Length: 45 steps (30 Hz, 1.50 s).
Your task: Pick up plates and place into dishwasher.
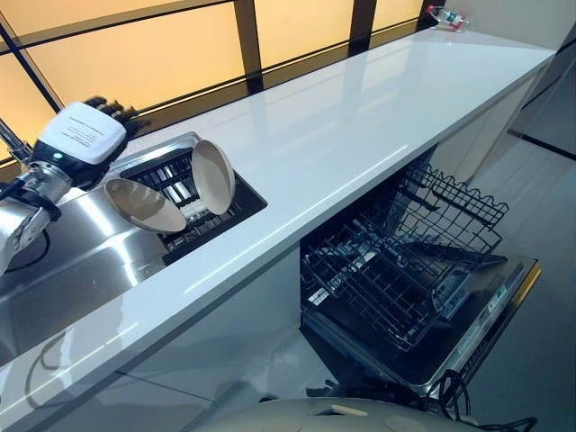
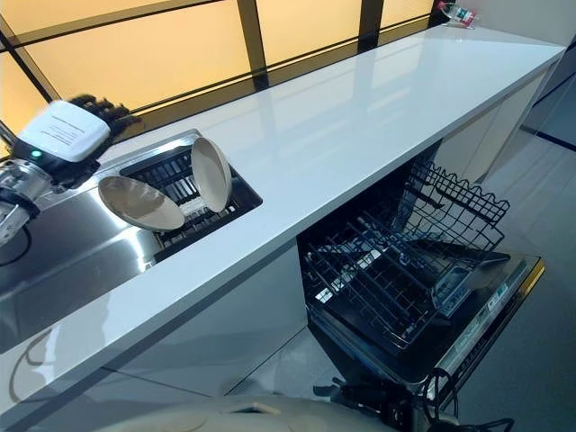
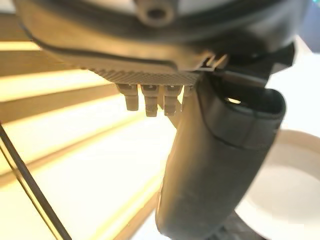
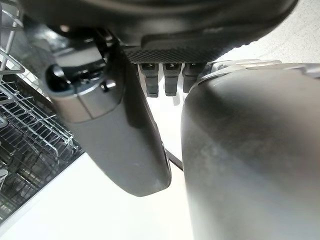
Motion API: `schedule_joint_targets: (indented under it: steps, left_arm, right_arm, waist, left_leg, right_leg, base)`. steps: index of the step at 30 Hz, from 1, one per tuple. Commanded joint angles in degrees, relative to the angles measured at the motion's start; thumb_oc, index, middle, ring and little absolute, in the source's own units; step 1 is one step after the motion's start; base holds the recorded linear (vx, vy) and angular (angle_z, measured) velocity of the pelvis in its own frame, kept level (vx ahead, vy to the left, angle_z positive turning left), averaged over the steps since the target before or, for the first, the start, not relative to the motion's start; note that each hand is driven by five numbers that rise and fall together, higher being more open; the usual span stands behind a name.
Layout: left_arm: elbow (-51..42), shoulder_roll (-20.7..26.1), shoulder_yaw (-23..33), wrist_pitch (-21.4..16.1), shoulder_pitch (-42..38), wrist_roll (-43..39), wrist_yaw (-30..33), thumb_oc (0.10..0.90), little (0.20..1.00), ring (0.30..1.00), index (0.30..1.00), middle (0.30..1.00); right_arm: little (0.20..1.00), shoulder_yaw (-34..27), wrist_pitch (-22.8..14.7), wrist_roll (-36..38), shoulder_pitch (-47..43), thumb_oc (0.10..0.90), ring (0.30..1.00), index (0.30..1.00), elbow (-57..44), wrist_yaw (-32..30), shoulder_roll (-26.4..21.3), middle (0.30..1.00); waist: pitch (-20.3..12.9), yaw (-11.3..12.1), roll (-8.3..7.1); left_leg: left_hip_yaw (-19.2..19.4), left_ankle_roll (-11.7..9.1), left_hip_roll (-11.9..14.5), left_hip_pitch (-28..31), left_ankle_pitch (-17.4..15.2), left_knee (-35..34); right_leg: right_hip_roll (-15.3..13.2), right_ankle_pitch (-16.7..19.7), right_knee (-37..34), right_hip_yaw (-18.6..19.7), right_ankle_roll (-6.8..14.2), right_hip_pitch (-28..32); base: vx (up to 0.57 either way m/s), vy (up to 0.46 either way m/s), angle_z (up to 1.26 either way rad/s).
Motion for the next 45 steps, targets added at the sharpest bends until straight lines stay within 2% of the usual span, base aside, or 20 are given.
schedule_joint_targets:
  steps: [1, 7, 15, 23, 30, 39, 45]
  left_arm:
    - [2.5, 4.0, 11.2, 6.1, -3.0, 0.7, 2.9, 0.8, 0.9, 0.9, 0.9, 0.9]
    - [3.4, 3.4, 11.9, 8.2, -0.6, 2.5, 0.0, 0.8, 0.9, 0.9, 0.9, 0.9]
    - [4.1, 1.7, 9.8, 10.0, 0.1, 5.5, -8.7, 0.8, 0.9, 0.9, 0.9, 0.9]
    - [3.0, 0.5, 7.9, 7.8, -1.1, 6.0, -9.8, 0.8, 0.9, 0.9, 0.9, 0.9]
    - [0.7, -1.5, 3.1, 5.8, -3.9, 9.7, -11.7, 0.8, 0.9, 0.9, 0.9, 0.9]
    - [1.1, -3.8, -2.3, 6.8, -7.3, 10.4, -14.0, 0.8, 0.9, 0.9, 0.9, 0.9]
    - [2.3, -5.9, -4.9, 8.1, -8.7, 13.2, -18.9, 0.8, 0.9, 0.9, 0.9, 0.9]
  right_arm:
    - [0.9, 0.9, 1.5, 0.4, -0.1, 0.8, 0.9, 0.9, 0.4, 0.1, -2.4, 0.9]
    - [0.9, 0.7, 1.6, -0.3, 0.1, 0.8, 0.9, 0.9, 0.3, 0.8, -2.8, 0.9]
    - [0.9, 0.5, 1.5, -0.3, 0.0, 0.8, 0.9, 0.9, 0.2, 1.1, -2.9, 0.9]
    - [0.9, 0.3, 1.6, -0.4, -0.4, 0.8, 0.9, 0.9, 0.5, 0.9, -2.9, 0.9]
    - [0.9, 0.5, 1.8, -0.8, -0.6, 0.8, 0.9, 0.9, 0.4, 0.9, -2.7, 0.9]
    - [0.9, 0.7, 1.9, -0.6, -0.7, 0.8, 0.9, 0.9, 0.6, 0.4, -2.4, 0.9]
    - [0.9, 0.8, 1.7, -0.4, -0.9, 0.8, 0.9, 0.9, 0.2, -0.4, -2.4, 0.9]
  waist:
    - [0.4, -0.2, 1.06]
    - [0.3, -0.3, 1.09]
    - [0.7, -0.3, 1.09]
    - [0.8, -0.5, 1.02]
    - [1.0, -1.1, 0.95]
    - [1.2, -2.1, 1.06]
    - [1.4, -2.8, 1.1]
  left_leg:
    - [3.7, 4.0, -5.2, 2.5, -7.5, 0.4]
    - [3.9, 4.0, -5.0, 2.4, -7.5, 0.4]
    - [3.7, 4.1, -5.0, 2.6, -7.6, 0.4]
    - [3.9, 4.2, -4.9, 2.8, -7.6, 0.4]
    - [4.1, 4.2, -4.9, 3.0, -7.7, 0.4]
    - [5.0, 4.3, -4.8, 3.3, -7.9, 0.4]
    - [5.5, 4.4, -4.8, 3.3, -7.9, 0.4]
  right_leg:
    - [2.2, 1.1, 1.0, 1.1, 3.0, -1.6]
    - [2.3, 1.0, 1.0, 1.1, 2.9, -1.7]
    - [2.4, 0.9, 1.2, 1.0, 2.9, -1.5]
    - [2.5, 0.7, 1.4, 1.1, 2.8, -1.4]
    - [2.5, 0.7, 1.5, 1.3, 2.8, -1.5]
    - [2.7, 0.8, 1.6, 2.1, 2.9, -1.6]
    - [2.8, 1.0, 1.6, 2.9, 3.0, -1.8]
  base:
    - [0.0, 0.0, 0.0]
    - [0.0, 0.0, 0.0]
    - [0.0, 0.0, 0.0]
    - [0.0, 0.0, 0.0]
    - [0.0, 0.0, 0.0]
    - [0.0, 0.002, 0.0]
    - [0.0, 0.02, -0.05]
